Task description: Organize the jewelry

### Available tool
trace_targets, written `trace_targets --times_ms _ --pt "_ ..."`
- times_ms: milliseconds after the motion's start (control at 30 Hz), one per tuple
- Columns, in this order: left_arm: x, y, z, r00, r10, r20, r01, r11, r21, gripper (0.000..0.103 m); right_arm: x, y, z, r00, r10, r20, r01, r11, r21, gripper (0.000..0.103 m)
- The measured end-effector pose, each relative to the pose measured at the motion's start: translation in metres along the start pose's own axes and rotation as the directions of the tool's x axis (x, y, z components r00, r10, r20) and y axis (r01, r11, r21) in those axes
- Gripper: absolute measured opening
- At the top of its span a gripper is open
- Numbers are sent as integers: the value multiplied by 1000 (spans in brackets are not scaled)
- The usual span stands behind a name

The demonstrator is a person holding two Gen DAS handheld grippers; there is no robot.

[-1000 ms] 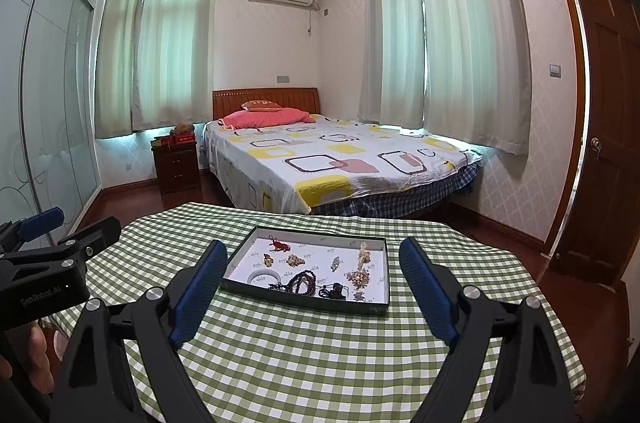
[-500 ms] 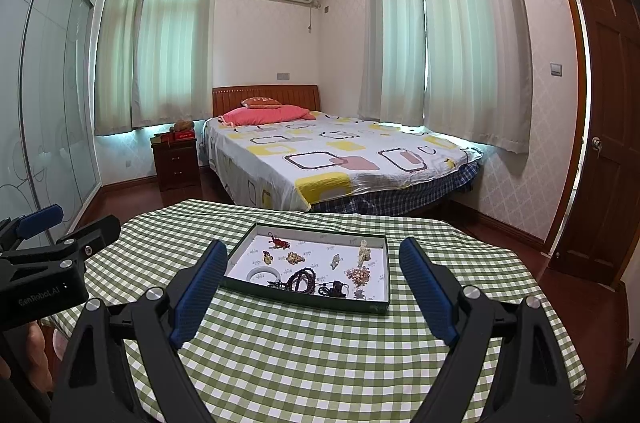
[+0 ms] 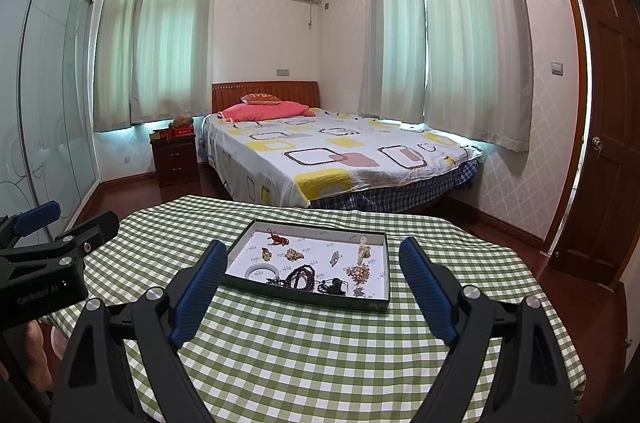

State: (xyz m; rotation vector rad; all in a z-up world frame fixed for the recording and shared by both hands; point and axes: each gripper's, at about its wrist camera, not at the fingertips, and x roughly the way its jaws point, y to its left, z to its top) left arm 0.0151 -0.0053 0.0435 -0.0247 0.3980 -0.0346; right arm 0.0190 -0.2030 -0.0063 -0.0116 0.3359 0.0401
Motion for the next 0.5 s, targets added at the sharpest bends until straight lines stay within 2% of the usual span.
trace_targets --times_ms 233,500 --pt "11 1 -3 997 -49 -52 48 999 -20 99 2 -1 -2 1000 0 -6 0 1000 -1 85" --pt "38 7 -9 995 -42 -87 41 999 -13 99 17 -8 -8 999 -11 -34 12 1000 12 85"
